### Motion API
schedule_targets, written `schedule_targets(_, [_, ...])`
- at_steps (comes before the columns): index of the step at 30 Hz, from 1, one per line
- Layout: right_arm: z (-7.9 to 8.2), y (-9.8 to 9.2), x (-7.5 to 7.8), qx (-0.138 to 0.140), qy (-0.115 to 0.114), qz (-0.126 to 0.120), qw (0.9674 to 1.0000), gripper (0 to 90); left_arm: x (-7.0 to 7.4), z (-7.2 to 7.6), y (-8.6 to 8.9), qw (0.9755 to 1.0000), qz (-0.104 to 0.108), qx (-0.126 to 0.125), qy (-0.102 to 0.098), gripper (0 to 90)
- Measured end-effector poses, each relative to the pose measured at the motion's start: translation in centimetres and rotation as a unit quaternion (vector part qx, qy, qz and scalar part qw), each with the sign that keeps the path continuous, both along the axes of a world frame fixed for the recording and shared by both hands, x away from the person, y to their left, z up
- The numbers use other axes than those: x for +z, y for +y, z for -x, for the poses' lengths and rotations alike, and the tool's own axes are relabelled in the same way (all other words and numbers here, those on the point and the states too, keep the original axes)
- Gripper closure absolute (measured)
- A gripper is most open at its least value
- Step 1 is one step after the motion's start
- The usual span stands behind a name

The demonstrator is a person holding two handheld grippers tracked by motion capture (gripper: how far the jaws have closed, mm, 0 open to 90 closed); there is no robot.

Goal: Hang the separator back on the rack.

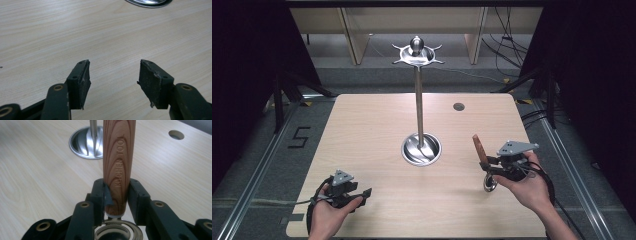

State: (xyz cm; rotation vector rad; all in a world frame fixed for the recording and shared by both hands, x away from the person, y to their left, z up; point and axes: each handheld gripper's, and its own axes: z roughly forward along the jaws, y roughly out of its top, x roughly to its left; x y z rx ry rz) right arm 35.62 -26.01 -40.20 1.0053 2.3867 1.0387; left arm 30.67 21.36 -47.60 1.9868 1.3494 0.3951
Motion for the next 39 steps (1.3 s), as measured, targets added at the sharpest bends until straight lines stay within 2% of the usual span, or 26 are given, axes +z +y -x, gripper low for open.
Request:
schedule_targets(2, [-0.2,-0.1,0.2,0.004,-0.01,-0.002,0.9999,69.1,0.0,0.0,0.0,1.0,0.0,0.0,0.0,41.3])
schedule_targets(3, [-0.2,-0.2,0.3,0.003,-0.005,-0.002,1.0,69.2,0.0,0.0,0.0,1.0,-0.001,0.0,-0.002,41.4])
schedule_targets(4, [-0.2,-0.1,0.3,0.0,-0.019,-0.005,0.9998,69.2,0.0,0.0,0.0,1.0,-0.003,-0.001,-0.003,41.4])
schedule_targets(6, [-0.1,0.0,0.7,-0.008,0.0,-0.011,0.9999,69.2,0.1,0.0,0.0,1.0,-0.003,-0.001,-0.003,41.4])
schedule_targets(8, [-0.4,-0.2,0.8,-0.001,-0.017,-0.008,0.9998,69.2,0.0,0.0,0.0,1.0,0.0,0.001,-0.005,41.4])
schedule_targets(9, [-0.2,0.0,1.0,-0.009,0.002,-0.017,0.9998,69.2,0.0,0.0,0.0,1.0,0.005,0.003,-0.006,41.4])
schedule_targets(10, [-0.5,-0.2,1.0,0.001,-0.022,-0.012,0.9997,69.1,0.0,0.0,0.0,0.9999,0.004,0.004,-0.008,41.4])
schedule_targets(13, [-0.5,-0.1,1.2,-0.006,-0.023,-0.02,0.9995,69.1,0.0,0.0,0.0,1.0,0.003,0.003,-0.007,41.4])
schedule_targets(15, [-0.7,-0.3,1.4,0.002,-0.022,-0.014,0.9997,69.2,0.0,0.0,0.0,1.0,0.004,0.003,-0.007,41.4])
schedule_targets(16, [-0.7,-0.3,1.4,0.001,-0.029,-0.017,0.9994,69.1,0.0,0.0,0.0,1.0,0.003,0.001,-0.003,41.4])
schedule_targets(17, [-0.5,-0.2,1.6,-0.007,-0.009,-0.022,0.9997,69.2,0.0,0.0,0.0,1.0,-0.001,0.0,-0.005,41.4])
schedule_targets(18, [-0.5,-0.2,1.5,-0.006,-0.018,-0.022,0.9996,69.1,0.0,0.0,0.0,1.0,0.003,0.001,-0.002,41.4])
schedule_targets(20, [-0.5,-0.2,1.7,-0.007,-0.011,-0.023,0.9997,69.2,0.0,0.0,0.0,1.0,0.003,0.002,-0.006,41.4])
schedule_targets(22, [-0.6,-0.1,1.8,-0.009,-0.022,-0.028,0.9993,69.1,0.0,0.0,0.0,1.0,0.003,0.002,-0.005,41.4])
schedule_targets(23, [-0.6,-0.1,1.9,-0.007,-0.023,-0.027,0.9994,69.1,0.0,0.0,0.0,1.0,-0.001,0.0,-0.005,41.4])
schedule_targets(24, [-0.6,-0.1,2.1,-0.005,-0.017,-0.026,0.9995,69.1,0.2,0.0,0.3,0.9998,-0.017,-0.013,0.002,41.4])
schedule_targets(26, [-0.8,-0.1,2.1,-0.002,-0.036,-0.027,0.999,69.2,0.2,0.0,0.3,0.9997,-0.02,-0.016,0.003,41.4])
schedule_targets(27, [-0.7,0.1,2.3,-0.008,-0.021,-0.03,0.9993,69.2,0.2,0.0,0.3,0.9997,-0.02,-0.016,0.003,41.4])
schedule_targets(28, [-0.9,0.0,2.3,-0.004,-0.035,-0.027,0.999,69.1,0.2,0.0,0.3,0.9997,-0.02,-0.016,0.004,41.4])
schedule_targets(29, [-1.0,0.0,2.3,-0.004,-0.035,-0.028,0.999,69.1,0.1,0.0,0.1,1.0,-0.006,-0.003,-0.004,41.3])
schedule_targets(30, [-0.9,0.1,2.5,-0.009,-0.017,-0.032,0.9993,69.1,0.0,0.0,0.0,1.0,0.0,0.001,-0.003,41.3])
schedule_targets(33, [-1.4,-0.1,2.7,0.006,-0.044,-0.025,0.9987,69.1,0.0,0.0,0.0,1.0,0.002,0.001,-0.003,41.2])
schedule_targets(35, [-1.5,-0.1,3.0,0.008,-0.045,-0.027,0.9986,69.1,0.0,0.0,0.0,1.0,0.001,0.001,-0.003,41.2])
schedule_targets(37, [-1.3,0.1,3.3,0.002,-0.031,-0.032,0.999,69.1,0.0,0.0,0.0,1.0,0.001,0.001,-0.004,41.2])
schedule_targets(38, [-1.5,0.1,3.3,0.003,-0.05,-0.033,0.9982,69.1,0.0,0.0,0.0,1.0,0.001,0.001,-0.005,41.2])
schedule_targets(39, [-1.5,0.1,3.5,0.002,-0.042,-0.033,0.9985,69.1,0.0,0.0,0.0,1.0,0.002,0.001,-0.005,41.2])
